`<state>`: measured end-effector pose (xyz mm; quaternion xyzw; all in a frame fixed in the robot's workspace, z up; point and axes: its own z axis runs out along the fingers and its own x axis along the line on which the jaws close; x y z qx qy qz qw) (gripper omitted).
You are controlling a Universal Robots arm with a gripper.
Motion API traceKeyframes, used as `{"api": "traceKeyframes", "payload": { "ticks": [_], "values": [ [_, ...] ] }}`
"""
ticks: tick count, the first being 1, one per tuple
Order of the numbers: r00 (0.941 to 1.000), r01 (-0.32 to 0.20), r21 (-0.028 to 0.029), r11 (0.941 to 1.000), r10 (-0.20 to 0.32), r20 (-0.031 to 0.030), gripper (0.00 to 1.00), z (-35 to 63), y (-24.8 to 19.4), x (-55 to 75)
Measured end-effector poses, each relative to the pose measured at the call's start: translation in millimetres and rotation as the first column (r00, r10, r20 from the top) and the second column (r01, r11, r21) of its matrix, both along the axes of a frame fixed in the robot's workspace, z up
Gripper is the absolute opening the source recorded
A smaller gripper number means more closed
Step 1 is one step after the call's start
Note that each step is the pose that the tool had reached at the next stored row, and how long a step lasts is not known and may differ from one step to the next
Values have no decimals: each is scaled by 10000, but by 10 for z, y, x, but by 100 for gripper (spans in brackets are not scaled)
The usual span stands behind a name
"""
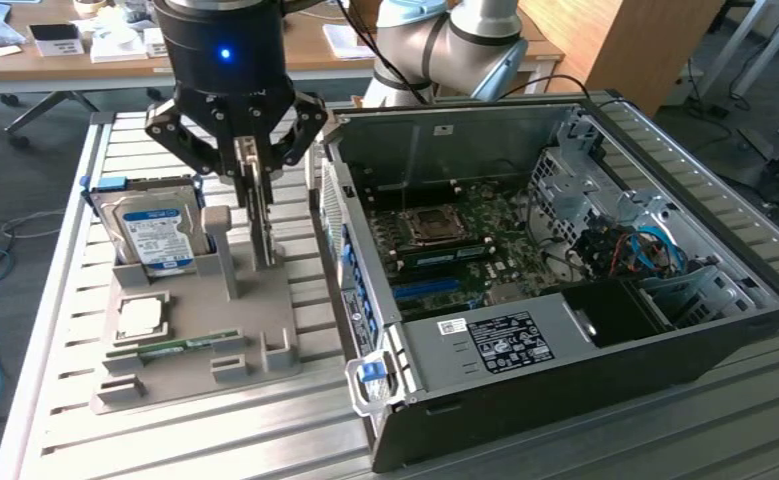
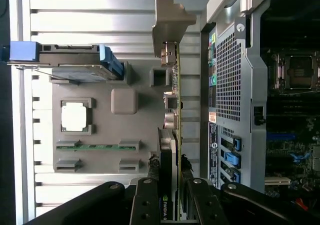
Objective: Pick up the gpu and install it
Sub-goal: 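Pick up the gpu and move the gpu toward the slot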
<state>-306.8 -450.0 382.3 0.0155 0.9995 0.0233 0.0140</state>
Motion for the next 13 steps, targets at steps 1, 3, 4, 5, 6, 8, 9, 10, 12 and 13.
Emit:
{"api": "traceKeyframes", "payload": {
  "ticks": [1,3,4,5,6,8,9,10,12,13],
  "values": [
    [10000,0,0,10000,0,0,27,0,0,0],
    [10000,0,-1,10000,0,-1,27,1,0,0],
    [10000,0,-1,10000,0,-1,27,1,0,0],
    [10000,0,-1,10000,0,-2,27,2,0,0],
    [10000,0,-3,10000,0,-3,27,6,0,0],
    [10000,0,-3,10000,0,-3,27,34,0,1],
    [10000,0,-2,10000,0,-3,27,54,0,0],
    [10000,0,-1,10000,0,-1,27,77,0,1],
    [10000,0,-2,10000,0,-1,27,130,0,2],
    [10000,0,-1,10000,0,-1,27,154,0,2]
  ]
}}
